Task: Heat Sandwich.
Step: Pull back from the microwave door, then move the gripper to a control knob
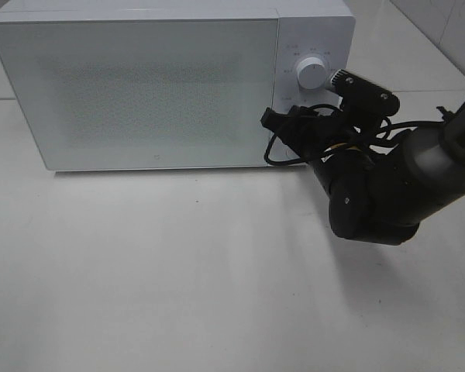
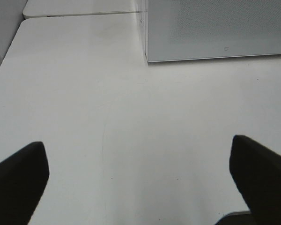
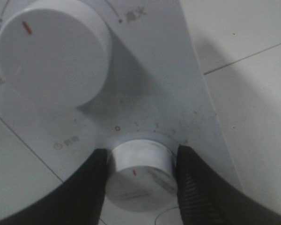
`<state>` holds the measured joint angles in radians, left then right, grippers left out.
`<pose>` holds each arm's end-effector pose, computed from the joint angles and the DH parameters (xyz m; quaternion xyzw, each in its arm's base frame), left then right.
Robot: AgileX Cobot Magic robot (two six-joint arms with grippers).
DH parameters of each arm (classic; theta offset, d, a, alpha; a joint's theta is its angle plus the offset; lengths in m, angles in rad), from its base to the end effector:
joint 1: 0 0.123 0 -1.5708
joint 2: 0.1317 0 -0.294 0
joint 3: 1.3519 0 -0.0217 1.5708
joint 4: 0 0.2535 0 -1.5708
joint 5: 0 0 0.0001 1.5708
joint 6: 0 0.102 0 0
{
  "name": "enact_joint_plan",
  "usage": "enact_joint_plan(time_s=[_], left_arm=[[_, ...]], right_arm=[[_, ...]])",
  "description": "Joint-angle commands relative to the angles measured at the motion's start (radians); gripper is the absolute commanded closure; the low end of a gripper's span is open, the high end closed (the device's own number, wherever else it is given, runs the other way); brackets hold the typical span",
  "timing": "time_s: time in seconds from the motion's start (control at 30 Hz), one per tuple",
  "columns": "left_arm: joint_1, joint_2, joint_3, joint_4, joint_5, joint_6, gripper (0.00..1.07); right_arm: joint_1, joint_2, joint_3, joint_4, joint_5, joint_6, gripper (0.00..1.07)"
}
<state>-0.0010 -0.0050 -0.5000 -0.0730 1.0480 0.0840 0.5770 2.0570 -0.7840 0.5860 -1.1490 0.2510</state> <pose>-0.0020 -0.0064 0.2749 0.0373 0.8472 -0.0145 0.5298 0.3408 0.1605 0.1262 0.1526 0.7237 0.1687 0.6516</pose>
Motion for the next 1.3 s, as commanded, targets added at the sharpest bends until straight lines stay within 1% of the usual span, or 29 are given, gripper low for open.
enact_joint_plan(time_s=[0.03, 0.1, 0.23, 0.27, 0.3, 0.4, 0.43, 0.47, 0.57, 0.7, 0.73, 0.77, 0.87, 1.03, 1.17, 1.2, 1.3], left_arm=[[0.003, -0.026, 0.004, -0.001, -0.011, -0.003, 0.09], [0.003, -0.026, 0.004, -0.001, -0.011, -0.003, 0.09], [0.003, -0.026, 0.004, -0.001, -0.011, -0.003, 0.09], [0.003, -0.026, 0.004, -0.001, -0.011, -0.003, 0.09], [0.003, -0.026, 0.004, -0.001, -0.011, -0.003, 0.09], [0.003, -0.026, 0.004, -0.001, -0.011, -0.003, 0.09], [0.003, -0.026, 0.004, -0.001, -0.011, -0.003, 0.09], [0.003, -0.026, 0.004, -0.001, -0.011, -0.003, 0.09], [0.003, -0.026, 0.004, -0.001, -0.011, -0.003, 0.09], [0.003, -0.026, 0.004, -0.001, -0.011, -0.003, 0.09], [0.003, -0.026, 0.004, -0.001, -0.011, -0.003, 0.09], [0.003, -0.026, 0.004, -0.001, -0.011, -0.003, 0.09], [0.003, -0.026, 0.004, -0.001, -0.011, -0.003, 0.09], [0.003, -0.026, 0.004, -0.001, -0.011, -0.003, 0.09], [0.003, -0.026, 0.004, -0.001, -0.011, -0.003, 0.09], [0.003, -0.026, 0.004, -0.001, -0.011, -0.003, 0.09], [0.003, -0.026, 0.004, -0.001, -0.011, -0.003, 0.09]], right_arm=[[0.0, -0.008, -0.01, -0.07, -0.046, 0.145, 1.05], [0.0, -0.008, -0.01, -0.073, -0.047, 0.173, 1.05], [0.0, -0.008, -0.01, -0.084, -0.049, 0.339, 1.05], [0.0, -0.008, -0.01, -0.084, -0.049, 0.339, 1.05], [0.0, -0.008, -0.01, -0.091, -0.05, 0.412, 1.05], [0.0, -0.008, -0.01, -0.091, -0.055, 0.521, 1.05], [0.0, -0.008, -0.01, -0.091, -0.055, 0.521, 1.05], [0.0, -0.008, -0.01, -0.092, -0.063, 0.58, 1.05], [0.0, -0.008, -0.01, -0.098, -0.065, 0.62, 1.05], [0.0, -0.008, -0.01, -0.118, -0.065, 0.763, 1.05], [0.0, -0.008, -0.01, -0.118, -0.065, 0.763, 1.05], [0.0, -0.008, -0.01, -0.121, -0.065, 0.852, 1.05], [0.0, -0.008, -0.01, -0.127, -0.065, 0.964, 1.05], [0.0, -0.008, -0.01, -0.135, -0.068, 1.024, 1.05], [0.0, -0.008, -0.01, -0.137, -0.105, 1.168, 1.05], [0.0, -0.008, -0.01, -0.137, -0.105, 1.168, 1.05], [0.0, -0.008, -0.01, -0.136, -0.113, 1.302, 1.05]])
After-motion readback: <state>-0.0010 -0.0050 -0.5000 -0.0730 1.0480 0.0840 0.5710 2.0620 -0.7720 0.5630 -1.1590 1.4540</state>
